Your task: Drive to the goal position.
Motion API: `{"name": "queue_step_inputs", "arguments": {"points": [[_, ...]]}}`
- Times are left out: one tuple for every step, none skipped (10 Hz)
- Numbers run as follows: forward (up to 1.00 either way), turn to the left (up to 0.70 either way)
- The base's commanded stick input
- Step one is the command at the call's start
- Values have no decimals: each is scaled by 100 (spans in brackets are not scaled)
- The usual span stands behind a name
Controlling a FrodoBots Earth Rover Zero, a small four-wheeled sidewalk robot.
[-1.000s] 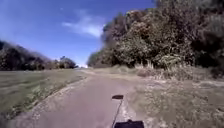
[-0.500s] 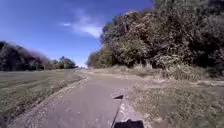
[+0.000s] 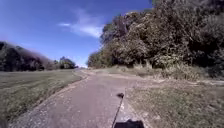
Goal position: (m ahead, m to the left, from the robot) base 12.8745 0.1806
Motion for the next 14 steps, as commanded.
{"name": "queue_step_inputs", "arguments": {"points": [[0,47],[0,50],[0,50],[0,50],[0,50],[0,50],[0,50],[0,50],[0,50],[0,50],[0,23],[0,0],[0,0],[0,0]]}}
